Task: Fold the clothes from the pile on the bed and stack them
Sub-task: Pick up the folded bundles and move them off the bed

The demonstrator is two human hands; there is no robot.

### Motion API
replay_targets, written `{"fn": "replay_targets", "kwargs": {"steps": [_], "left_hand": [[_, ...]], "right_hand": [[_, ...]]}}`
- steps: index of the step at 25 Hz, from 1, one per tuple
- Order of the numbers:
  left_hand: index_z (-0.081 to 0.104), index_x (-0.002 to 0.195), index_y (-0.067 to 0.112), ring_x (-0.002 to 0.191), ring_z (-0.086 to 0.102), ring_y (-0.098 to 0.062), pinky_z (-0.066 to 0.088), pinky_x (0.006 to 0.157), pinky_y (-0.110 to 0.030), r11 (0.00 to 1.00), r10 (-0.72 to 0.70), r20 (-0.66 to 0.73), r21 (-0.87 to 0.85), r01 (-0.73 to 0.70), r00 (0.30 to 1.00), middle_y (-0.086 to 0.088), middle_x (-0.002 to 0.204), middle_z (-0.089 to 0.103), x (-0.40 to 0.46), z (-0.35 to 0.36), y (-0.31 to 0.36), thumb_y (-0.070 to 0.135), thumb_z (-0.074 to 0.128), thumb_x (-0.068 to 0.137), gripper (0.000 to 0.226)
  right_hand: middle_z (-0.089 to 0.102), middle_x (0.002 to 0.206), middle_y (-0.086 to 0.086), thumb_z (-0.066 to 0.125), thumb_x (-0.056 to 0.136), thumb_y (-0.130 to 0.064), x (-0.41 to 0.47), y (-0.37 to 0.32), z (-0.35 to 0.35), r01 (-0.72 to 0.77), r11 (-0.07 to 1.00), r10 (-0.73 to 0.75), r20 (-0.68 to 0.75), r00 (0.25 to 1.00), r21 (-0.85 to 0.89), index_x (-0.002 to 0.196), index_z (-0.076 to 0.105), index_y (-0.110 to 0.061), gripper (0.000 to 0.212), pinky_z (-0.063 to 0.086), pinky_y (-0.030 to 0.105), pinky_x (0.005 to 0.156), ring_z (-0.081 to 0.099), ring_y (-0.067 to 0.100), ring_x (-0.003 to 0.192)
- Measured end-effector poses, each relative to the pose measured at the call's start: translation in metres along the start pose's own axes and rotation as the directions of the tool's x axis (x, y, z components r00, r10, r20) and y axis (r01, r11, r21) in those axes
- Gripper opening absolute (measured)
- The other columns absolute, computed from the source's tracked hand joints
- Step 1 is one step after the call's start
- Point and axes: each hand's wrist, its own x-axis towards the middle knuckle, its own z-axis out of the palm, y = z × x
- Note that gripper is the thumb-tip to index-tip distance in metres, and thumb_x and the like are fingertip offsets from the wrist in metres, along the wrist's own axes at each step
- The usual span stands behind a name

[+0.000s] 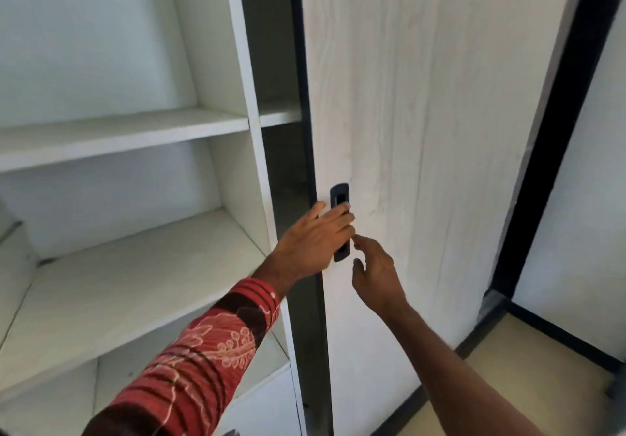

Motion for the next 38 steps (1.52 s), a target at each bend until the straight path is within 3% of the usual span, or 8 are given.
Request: {"fn": "replay_targets", "kwargs": {"steps": [4,7,9,12,19,24,28,38], "left_hand": [[0.040,0.154,0.016,0.156,0.017,-0.026,0.006,0.124,-0.056,0.972,-0.023,0.280,0.230,-0.043,0.960,-0.007,0.163,0.035,0.019,-0.005,-0.020,0.017,0.051,0.099,0.055],[0.027,0.159,0.015,0.158,0.006,-0.027,-0.004,0.124,-0.056,0.944,-0.038,0.344,0.320,-0.079,0.938,-0.008,0.168,0.022,0.021,-0.003,-0.019,0.020,0.048,0.103,0.060],[0.025,0.160,0.016,0.158,0.003,-0.026,-0.006,0.123,-0.056,0.938,-0.059,0.332,0.341,-0.062,0.942,-0.007,0.169,0.018,0.021,-0.001,-0.020,0.021,0.050,0.103,0.063],[0.029,0.158,0.017,0.158,0.006,-0.027,-0.004,0.123,-0.057,0.933,-0.056,0.329,0.353,-0.068,0.943,-0.008,0.168,0.021,0.020,-0.004,-0.019,0.020,0.048,0.104,0.058],[0.037,0.155,0.015,0.156,0.013,-0.029,-0.011,0.118,-0.058,0.951,-0.096,0.289,0.310,0.002,0.952,-0.010,0.165,0.028,0.003,-0.009,-0.019,0.019,0.050,0.104,0.052],[0.051,0.146,0.019,0.153,0.026,-0.024,0.001,0.122,-0.060,0.941,-0.058,0.181,0.338,-0.007,0.982,-0.004,0.154,0.045,-0.031,-0.008,-0.032,0.019,0.047,0.100,0.046],[0.061,0.137,0.021,0.147,0.038,-0.022,0.010,0.122,-0.060,0.928,-0.016,0.135,0.372,-0.036,0.991,-0.002,0.146,0.055,-0.075,-0.010,-0.048,0.020,0.057,0.094,0.043],[0.051,0.147,0.017,0.153,0.028,-0.023,0.006,0.122,-0.061,0.908,-0.080,0.204,0.419,-0.014,0.976,-0.005,0.155,0.048,-0.198,-0.063,-0.068,0.012,0.041,0.094,0.055]], "right_hand": [[0.054,0.148,0.014,0.059,0.100,-0.002,0.021,-0.012,-0.001,-0.010,0.995,-0.010,0.198,0.980,0.097,0.152,0.043,-0.008,0.054,0.038,0.036,0.119,0.053,0.031,0.135],[0.037,0.162,0.009,0.062,0.097,-0.004,0.025,-0.009,0.017,-0.082,0.979,0.026,0.287,0.958,0.185,0.161,0.026,-0.012,0.074,0.035,0.044,0.122,0.039,0.028,0.147],[0.043,0.157,0.008,0.066,0.095,-0.005,0.029,-0.009,0.028,-0.159,0.947,0.092,0.240,0.966,0.278,0.156,0.033,-0.014,0.071,0.040,0.047,0.119,0.044,0.030,0.143],[0.049,0.150,0.007,0.070,0.094,-0.010,0.033,-0.012,0.033,-0.266,0.913,0.198,0.235,0.952,0.310,0.150,0.039,-0.016,0.064,0.047,0.050,0.113,0.052,0.030,0.133],[0.052,0.148,0.008,0.068,0.091,0.002,0.026,-0.018,0.041,-0.264,0.932,0.191,0.281,0.940,0.249,0.150,0.042,-0.012,0.066,0.049,0.045,0.111,0.055,0.029,0.132],[0.055,0.142,0.008,0.066,0.086,0.009,0.006,-0.035,0.052,-0.184,0.949,0.124,0.234,0.964,0.255,0.149,0.044,-0.007,0.069,0.049,0.036,0.108,0.056,0.027,0.128],[0.056,0.142,0.008,0.065,0.085,0.007,-0.015,-0.062,0.070,-0.142,0.949,0.069,0.255,0.964,0.282,0.148,0.045,-0.007,0.067,0.048,0.041,0.110,0.056,0.026,0.126],[0.062,0.138,0.004,0.063,0.089,0.007,-0.075,-0.140,0.116,-0.049,0.948,-0.049,0.296,0.954,0.316,0.144,0.052,-0.011,0.059,0.048,0.036,0.110,0.060,0.023,0.125]]}}
